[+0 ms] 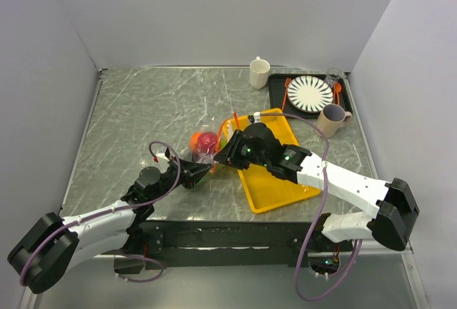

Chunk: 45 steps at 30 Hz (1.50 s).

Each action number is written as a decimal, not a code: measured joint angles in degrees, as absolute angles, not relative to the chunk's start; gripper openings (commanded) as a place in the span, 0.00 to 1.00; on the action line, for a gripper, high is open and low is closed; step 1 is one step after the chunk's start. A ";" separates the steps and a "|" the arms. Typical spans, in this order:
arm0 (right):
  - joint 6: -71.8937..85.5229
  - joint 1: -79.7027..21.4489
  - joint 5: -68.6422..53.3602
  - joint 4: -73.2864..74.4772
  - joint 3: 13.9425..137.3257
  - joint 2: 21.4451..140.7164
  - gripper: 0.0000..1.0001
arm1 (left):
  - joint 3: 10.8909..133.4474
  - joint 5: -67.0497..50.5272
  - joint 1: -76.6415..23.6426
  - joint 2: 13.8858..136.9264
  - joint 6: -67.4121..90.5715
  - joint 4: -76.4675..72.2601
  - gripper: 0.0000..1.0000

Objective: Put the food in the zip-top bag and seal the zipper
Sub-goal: Zip the zipper food storage bag at the center of the board.

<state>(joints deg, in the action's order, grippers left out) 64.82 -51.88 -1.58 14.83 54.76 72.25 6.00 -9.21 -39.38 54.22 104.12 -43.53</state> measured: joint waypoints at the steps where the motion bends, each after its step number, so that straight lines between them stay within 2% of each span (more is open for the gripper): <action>1: 64.79 -51.88 -1.56 14.85 54.76 72.25 0.32 | 6.00 -9.21 -39.38 54.22 104.14 -43.53 0.01; 11: 64.69 -51.88 -1.65 15.20 55.31 72.97 0.24 | 6.00 -9.21 -39.38 54.22 104.14 -43.53 0.01; 13: 64.66 -51.88 -1.65 15.20 55.33 73.38 0.17 | 6.00 -9.21 -39.38 54.19 104.14 -43.53 0.01; 14: 64.62 -51.88 -1.67 15.25 55.35 73.58 0.10 | 6.00 -9.21 -39.38 54.19 104.14 -43.51 0.01; 17: 64.51 -51.88 -1.65 15.25 55.57 73.97 0.00 | 6.00 -9.21 -39.38 54.11 104.12 -43.51 0.01; 30: 63.53 -51.03 -1.52 16.32 56.82 73.49 0.00 | 4.93 -8.62 -39.35 50.04 104.29 -42.68 0.01; 45: 61.45 -44.75 -6.09 17.23 58.67 73.23 0.00 | 3.86 -7.64 -39.38 35.99 104.64 -33.74 0.01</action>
<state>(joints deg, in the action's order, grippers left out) 61.45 -44.75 -6.09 17.23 58.67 73.23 3.86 -7.64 -39.38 35.99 104.64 -33.74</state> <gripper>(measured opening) 0.058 0.015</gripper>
